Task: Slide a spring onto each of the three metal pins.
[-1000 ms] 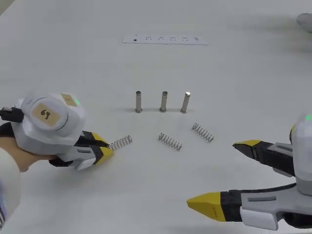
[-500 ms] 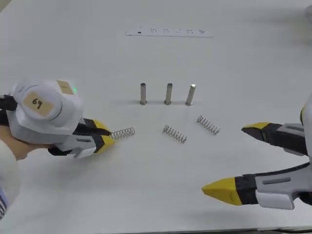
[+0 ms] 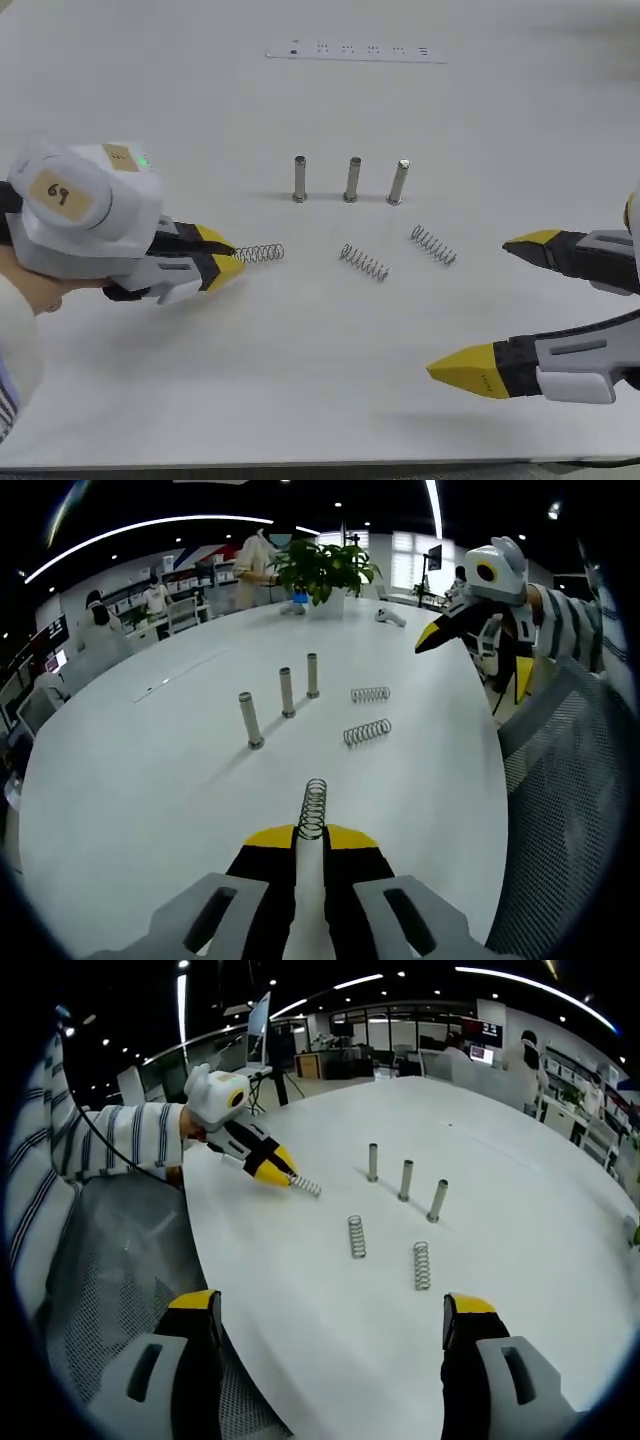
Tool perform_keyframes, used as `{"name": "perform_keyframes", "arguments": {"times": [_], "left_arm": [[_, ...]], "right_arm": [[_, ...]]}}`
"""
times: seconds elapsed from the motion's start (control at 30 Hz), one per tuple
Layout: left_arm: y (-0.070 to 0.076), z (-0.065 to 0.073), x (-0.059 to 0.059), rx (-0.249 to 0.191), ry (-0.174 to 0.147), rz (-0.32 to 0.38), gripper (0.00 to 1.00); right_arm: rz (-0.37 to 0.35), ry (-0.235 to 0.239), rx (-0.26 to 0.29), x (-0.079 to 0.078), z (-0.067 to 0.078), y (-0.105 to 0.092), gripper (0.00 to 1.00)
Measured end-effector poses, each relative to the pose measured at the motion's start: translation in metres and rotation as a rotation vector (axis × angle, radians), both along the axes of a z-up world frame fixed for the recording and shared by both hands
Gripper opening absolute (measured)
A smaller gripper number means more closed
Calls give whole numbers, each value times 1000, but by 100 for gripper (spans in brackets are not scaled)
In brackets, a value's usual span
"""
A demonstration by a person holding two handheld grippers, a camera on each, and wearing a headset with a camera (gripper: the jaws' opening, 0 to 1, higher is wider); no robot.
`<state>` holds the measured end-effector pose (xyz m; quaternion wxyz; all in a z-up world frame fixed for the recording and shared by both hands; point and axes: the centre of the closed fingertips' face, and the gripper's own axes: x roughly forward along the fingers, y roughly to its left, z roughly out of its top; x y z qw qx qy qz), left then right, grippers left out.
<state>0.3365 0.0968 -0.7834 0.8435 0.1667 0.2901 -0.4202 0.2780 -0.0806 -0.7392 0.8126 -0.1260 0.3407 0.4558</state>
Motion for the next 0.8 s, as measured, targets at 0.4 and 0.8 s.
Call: {"name": "perform_keyframes", "arguments": {"times": [0.4, 0.8], "left_arm": [[-3, 22, -2, -74, -22, -14, 0], [-15, 42, -16, -164, 1, -103, 0]], "right_arm": [[34, -10, 1, 4, 8, 0, 89], [133, -77, 10, 27, 34, 9, 87]]}}
